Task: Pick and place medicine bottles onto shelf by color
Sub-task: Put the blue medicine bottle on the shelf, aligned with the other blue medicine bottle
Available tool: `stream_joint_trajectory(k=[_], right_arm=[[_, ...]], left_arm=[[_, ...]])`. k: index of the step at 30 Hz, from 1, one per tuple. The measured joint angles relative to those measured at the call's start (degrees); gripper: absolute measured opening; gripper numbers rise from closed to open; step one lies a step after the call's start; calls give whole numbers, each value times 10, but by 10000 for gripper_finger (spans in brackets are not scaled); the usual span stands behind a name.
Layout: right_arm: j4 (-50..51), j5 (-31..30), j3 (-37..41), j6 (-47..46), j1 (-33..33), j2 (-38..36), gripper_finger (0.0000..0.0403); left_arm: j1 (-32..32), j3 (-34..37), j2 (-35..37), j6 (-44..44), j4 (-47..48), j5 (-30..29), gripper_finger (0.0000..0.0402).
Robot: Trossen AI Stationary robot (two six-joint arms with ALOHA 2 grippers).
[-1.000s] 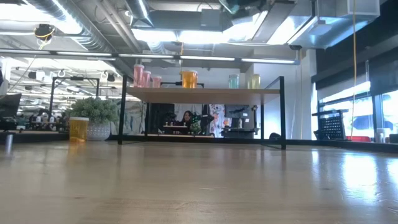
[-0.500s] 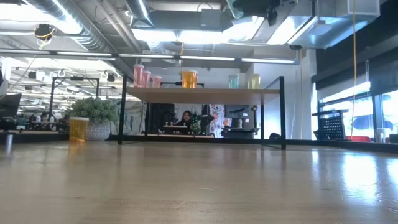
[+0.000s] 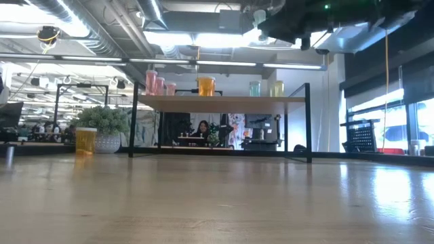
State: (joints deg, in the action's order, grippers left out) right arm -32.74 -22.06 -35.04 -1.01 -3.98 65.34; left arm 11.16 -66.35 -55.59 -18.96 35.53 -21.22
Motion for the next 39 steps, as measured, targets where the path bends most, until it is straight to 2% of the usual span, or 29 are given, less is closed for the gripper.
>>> stream_joint_trajectory(k=[8, 12, 19, 24, 31, 39], right_arm=[[-54, -96, 13, 0, 39, 42, 115], [-79, -123, 11, -6, 63, 83, 115], [-100, -254, 11, -58, 79, 143, 115], [-109, -279, 11, -95, 79, 185, 115], [-134, -323, 11, -77, 77, 214, 115], [-170, -327, 11, -77, 56, 244, 115]], left_arm=[[0, 0, 0, 0, 0, -16, 160], [0, 0, 0, -1, 0, -19, 160], [0, 0, 0, -1, 0, -19, 160], [0, 0, 0, -3, 0, -19, 160], [0, 0, 0, -4, 0, -19, 160], [0, 0, 0, -5, 0, -19, 160]])
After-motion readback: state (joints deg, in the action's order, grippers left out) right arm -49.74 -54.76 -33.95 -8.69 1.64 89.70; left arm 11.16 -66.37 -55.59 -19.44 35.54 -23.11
